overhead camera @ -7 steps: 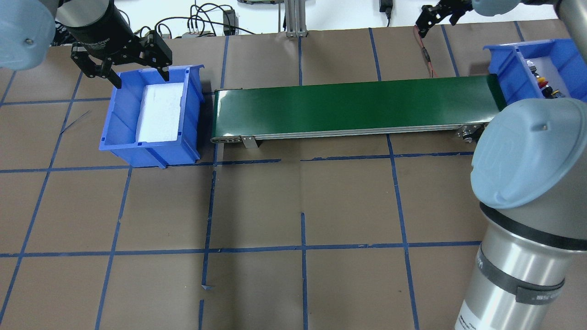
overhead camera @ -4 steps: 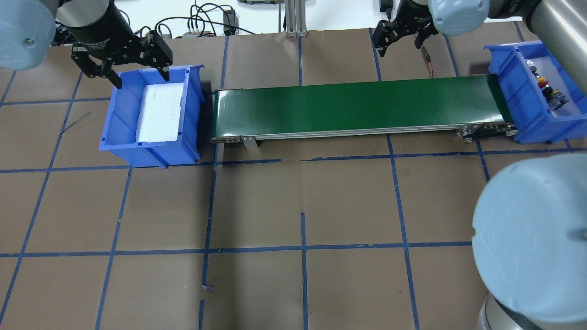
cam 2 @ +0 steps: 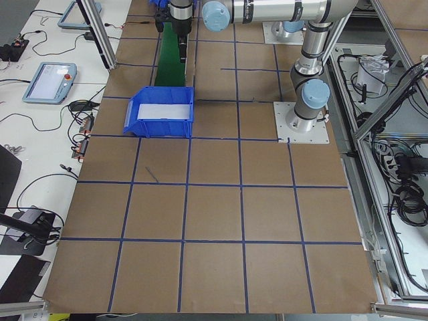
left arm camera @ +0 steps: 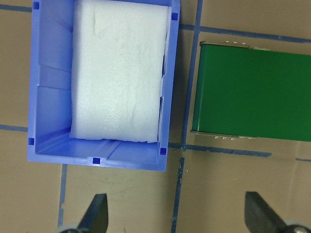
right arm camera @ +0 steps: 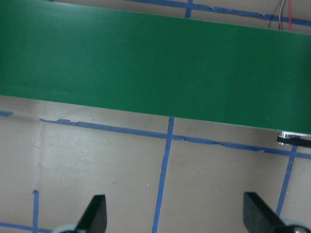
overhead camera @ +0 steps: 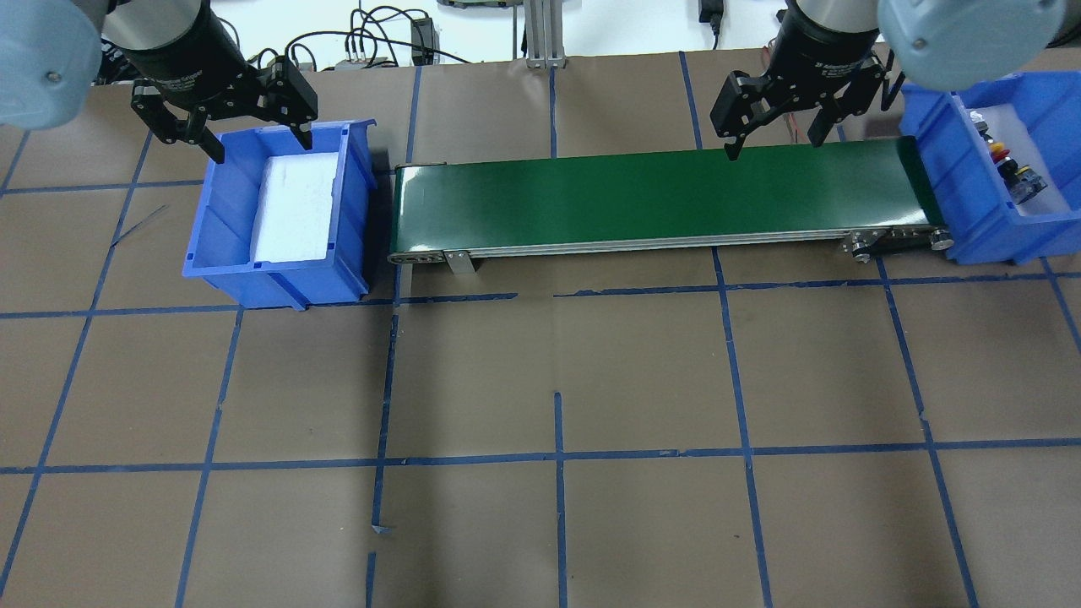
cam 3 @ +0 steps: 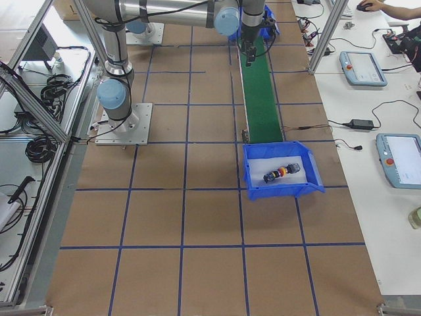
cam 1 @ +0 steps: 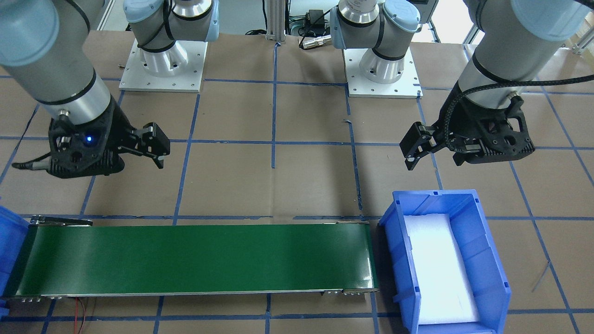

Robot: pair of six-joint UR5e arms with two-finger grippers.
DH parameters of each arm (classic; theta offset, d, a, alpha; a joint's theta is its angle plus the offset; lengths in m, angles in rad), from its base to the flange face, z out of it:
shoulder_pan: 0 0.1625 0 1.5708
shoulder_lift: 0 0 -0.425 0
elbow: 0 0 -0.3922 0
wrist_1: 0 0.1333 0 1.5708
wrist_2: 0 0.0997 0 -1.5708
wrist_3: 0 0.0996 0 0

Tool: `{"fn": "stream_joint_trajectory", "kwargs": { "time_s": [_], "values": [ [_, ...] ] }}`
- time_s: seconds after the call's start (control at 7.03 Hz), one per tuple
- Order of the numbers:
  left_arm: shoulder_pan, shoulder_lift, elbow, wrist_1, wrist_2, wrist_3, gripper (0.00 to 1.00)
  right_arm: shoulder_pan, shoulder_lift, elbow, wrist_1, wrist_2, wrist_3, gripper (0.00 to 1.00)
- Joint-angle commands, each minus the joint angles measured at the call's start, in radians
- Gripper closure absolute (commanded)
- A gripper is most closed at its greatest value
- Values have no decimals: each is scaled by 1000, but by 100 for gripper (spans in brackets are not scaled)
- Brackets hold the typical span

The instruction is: Transport two buttons from left to right

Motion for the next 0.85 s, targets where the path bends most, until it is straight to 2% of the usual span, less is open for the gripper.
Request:
{"fn": "stream_joint_trajectory", "kwargs": {
  "time_s": [0.0,0.43,0.71],
  "values": [
    [0,0,0,0,0,-1,0,-7,-123,69,126,0,23,1],
    [-1,8,-21,-2,6,1,0,-7,-137,85,76,-3,28,0],
    [3,-2,1,0,-2,1,0,-7,-132,87,74,-21,28,0]
  ]
}}
